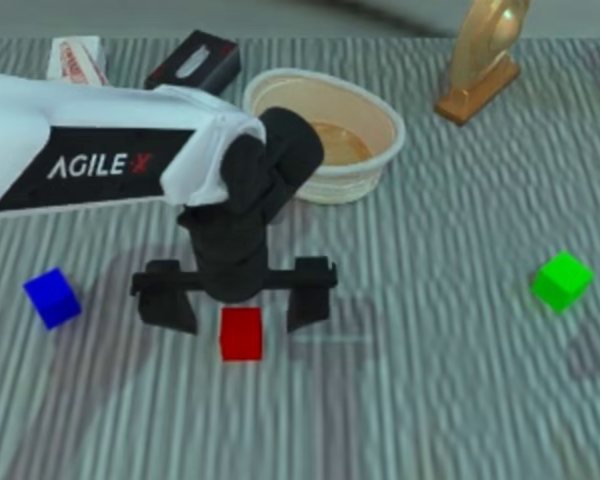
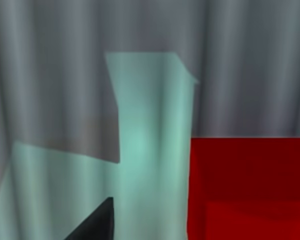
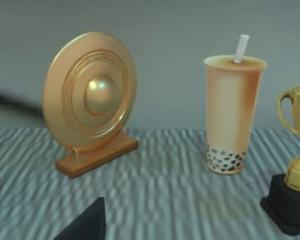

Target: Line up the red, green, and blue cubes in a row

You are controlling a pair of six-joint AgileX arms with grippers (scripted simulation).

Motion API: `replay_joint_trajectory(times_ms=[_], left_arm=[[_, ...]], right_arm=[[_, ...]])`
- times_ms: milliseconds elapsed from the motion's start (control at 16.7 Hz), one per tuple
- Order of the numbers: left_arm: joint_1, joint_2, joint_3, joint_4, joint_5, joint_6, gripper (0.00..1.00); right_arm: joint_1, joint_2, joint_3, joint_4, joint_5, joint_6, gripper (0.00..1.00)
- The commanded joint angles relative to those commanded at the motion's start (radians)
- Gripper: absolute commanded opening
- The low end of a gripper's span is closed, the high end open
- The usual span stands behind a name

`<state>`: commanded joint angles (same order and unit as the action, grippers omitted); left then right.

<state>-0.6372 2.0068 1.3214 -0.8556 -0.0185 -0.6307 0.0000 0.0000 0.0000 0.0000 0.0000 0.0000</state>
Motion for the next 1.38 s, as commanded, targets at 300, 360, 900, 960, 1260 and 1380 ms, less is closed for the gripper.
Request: replay_joint_trajectory(times_ms=[300, 360, 900, 960, 1260, 1380], left_arm=[[-0.002, -0.006, 0.015, -0.017, 0.000, 0.001, 1.00], [-0.001, -0.014, 0.033, -0.042, 0.000, 0.000, 1.00], [0.015, -0.092, 0.163, -0.254, -0.001, -0.007, 1.00], [0.010, -0.088, 0.161, -0.251, -0.001, -0.007, 1.00], [0.059, -0.191, 0.068, -0.185, -0.006, 0.002, 1.00], [0.110, -0.306, -0.026, -0.119, -0.009, 0.012, 1.00]], right_arm=[[0.000, 0.000, 0.000, 0.000, 0.000, 0.000, 1.00], [0.000, 0.000, 0.000, 0.000, 0.000, 0.000, 1.00], [0.000, 0.000, 0.000, 0.000, 0.000, 0.000, 1.00], [0.000, 0.000, 0.000, 0.000, 0.000, 0.000, 1.00], [0.016, 0.101, 0.098, -0.069, -0.003, -0.030, 1.00], [0.030, 0.210, 0.197, -0.138, -0.003, -0.060, 1.00]])
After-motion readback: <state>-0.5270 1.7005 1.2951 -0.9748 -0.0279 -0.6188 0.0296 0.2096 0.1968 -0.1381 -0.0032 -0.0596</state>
